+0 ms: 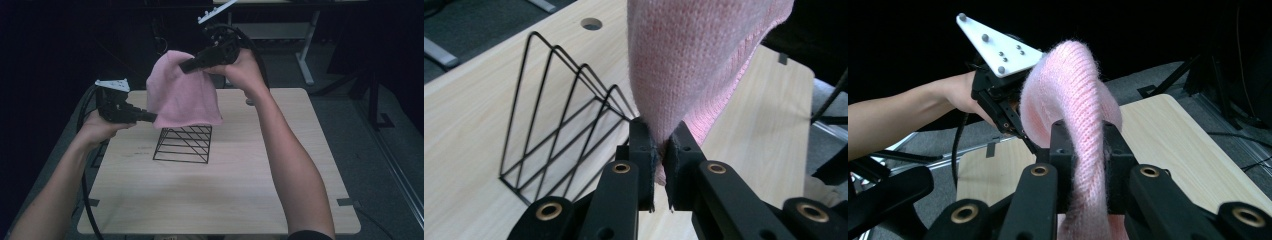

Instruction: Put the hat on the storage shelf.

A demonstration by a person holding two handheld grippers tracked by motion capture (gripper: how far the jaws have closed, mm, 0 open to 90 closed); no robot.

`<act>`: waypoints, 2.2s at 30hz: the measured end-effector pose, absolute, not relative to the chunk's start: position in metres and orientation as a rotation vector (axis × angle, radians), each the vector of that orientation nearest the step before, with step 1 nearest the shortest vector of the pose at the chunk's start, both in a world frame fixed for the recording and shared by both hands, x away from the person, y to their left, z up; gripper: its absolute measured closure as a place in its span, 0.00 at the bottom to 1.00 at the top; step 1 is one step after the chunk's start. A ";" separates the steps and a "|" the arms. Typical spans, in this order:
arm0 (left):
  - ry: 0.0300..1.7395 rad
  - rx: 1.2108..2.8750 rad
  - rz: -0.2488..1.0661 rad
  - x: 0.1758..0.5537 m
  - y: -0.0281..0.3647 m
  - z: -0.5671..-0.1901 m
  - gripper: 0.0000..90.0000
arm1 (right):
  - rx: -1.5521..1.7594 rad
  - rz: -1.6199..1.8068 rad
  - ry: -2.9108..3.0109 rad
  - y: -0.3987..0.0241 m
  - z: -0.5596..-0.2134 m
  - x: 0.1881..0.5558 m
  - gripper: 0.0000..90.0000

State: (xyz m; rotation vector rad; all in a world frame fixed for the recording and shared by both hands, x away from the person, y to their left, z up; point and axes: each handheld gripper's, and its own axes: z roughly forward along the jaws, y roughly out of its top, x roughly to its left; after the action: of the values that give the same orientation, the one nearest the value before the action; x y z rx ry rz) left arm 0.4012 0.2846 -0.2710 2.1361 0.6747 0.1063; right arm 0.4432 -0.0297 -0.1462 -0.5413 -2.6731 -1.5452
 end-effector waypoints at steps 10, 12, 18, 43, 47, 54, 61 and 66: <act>0.704 2.214 0.187 0.407 0.280 -0.277 0.93 | -0.598 -1.523 -2.657 -0.029 -0.163 0.461 0.88; 0.705 2.221 0.193 0.409 0.280 -0.278 0.93 | -0.603 -1.523 -2.648 -0.028 -0.166 0.463 0.88; 0.715 2.240 0.212 0.411 0.276 -0.282 0.93 | -0.595 -1.515 -2.646 -0.028 -0.169 0.464 0.88; 0.750 2.277 0.234 0.407 0.285 -0.300 0.93 | -0.541 -1.508 -2.616 -0.022 -0.197 0.459 0.88; 0.764 2.269 0.231 0.405 0.291 -0.306 0.93 | -0.517 -1.508 -2.612 -0.016 -0.200 0.456 0.88; 0.771 2.290 0.242 0.402 0.296 -0.312 0.93 | -0.491 -1.511 -2.606 -0.011 -0.212 0.454 0.88; 0.785 2.293 0.242 0.400 0.298 -0.322 0.93 | -0.487 -1.502 -2.597 -0.008 -0.224 0.453 0.87; 0.786 2.303 0.240 0.399 0.299 -0.328 0.93 | -0.476 -1.498 -2.596 -0.006 -0.230 0.453 0.87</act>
State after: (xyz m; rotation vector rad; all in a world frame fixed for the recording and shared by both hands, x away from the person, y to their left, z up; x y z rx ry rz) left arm 0.3987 0.2992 -0.3276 2.3034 0.7858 0.2398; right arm 0.4534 -0.0056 -0.2299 -0.4755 -2.5961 -1.4980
